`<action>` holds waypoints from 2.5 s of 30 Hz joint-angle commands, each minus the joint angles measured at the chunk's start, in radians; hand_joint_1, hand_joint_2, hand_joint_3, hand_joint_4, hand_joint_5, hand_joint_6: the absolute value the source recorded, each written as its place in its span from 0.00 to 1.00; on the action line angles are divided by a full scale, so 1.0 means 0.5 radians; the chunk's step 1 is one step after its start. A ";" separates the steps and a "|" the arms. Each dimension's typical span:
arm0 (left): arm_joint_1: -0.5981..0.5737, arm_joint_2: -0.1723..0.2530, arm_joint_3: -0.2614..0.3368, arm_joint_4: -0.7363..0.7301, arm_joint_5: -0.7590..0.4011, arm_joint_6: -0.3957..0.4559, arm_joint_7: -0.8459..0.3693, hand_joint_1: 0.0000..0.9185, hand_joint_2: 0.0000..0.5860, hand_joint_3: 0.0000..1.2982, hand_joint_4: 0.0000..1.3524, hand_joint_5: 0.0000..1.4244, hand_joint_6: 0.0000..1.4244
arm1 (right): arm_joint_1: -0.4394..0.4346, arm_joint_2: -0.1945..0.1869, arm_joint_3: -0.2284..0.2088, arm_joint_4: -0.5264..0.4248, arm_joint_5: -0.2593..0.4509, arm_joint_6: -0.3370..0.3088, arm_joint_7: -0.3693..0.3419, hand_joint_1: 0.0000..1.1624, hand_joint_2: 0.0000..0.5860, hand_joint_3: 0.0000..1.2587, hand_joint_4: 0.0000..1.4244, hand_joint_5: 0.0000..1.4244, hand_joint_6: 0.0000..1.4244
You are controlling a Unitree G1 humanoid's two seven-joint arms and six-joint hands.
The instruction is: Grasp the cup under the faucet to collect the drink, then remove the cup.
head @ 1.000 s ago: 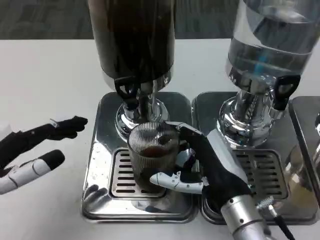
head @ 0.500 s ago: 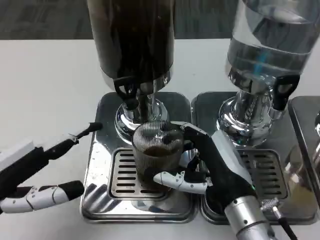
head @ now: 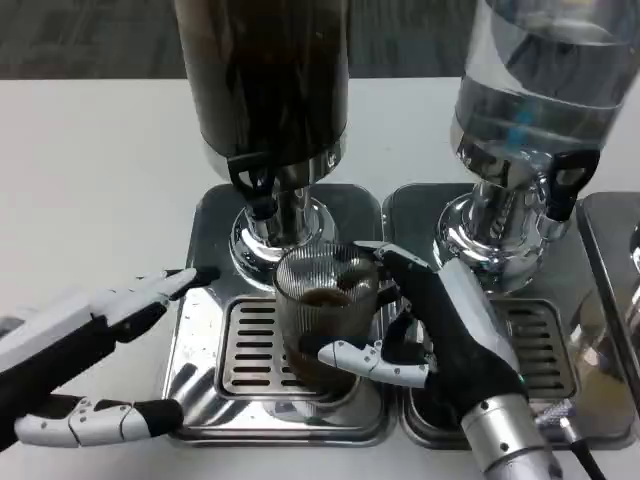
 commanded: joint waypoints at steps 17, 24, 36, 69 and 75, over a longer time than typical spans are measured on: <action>-0.011 0.088 -0.105 0.036 0.087 -0.095 0.131 0.00 0.15 0.00 0.00 0.00 0.00 | 0.044 0.020 -0.025 -0.141 0.040 -0.051 -0.024 0.59 0.52 0.31 0.34 0.47 0.70; -0.002 0.105 -0.132 0.038 0.068 -0.098 0.136 0.00 0.14 0.00 0.00 0.00 0.00 | 0.115 0.021 -0.049 -0.254 0.063 -0.059 -0.029 0.59 0.52 0.31 0.34 0.47 0.70; 0.004 0.117 -0.161 0.029 0.034 -0.120 0.122 0.00 0.14 0.00 0.00 0.00 0.00 | 0.339 -0.012 -0.075 -0.552 0.106 -0.039 0.043 0.55 0.50 0.31 0.34 0.48 0.70; 0.040 0.173 -0.217 -0.002 -0.122 -0.190 0.093 0.00 0.14 0.00 0.00 0.00 0.00 | 0.616 -0.060 -0.058 -0.786 0.158 -0.186 0.105 0.53 0.47 0.36 0.38 0.52 0.76; 0.112 0.198 -0.222 -0.072 -0.176 -0.199 0.088 0.00 0.14 0.00 0.00 0.00 0.00 | 0.667 -0.058 -0.051 -0.849 0.155 -0.182 0.106 0.53 0.47 0.37 0.39 0.53 0.76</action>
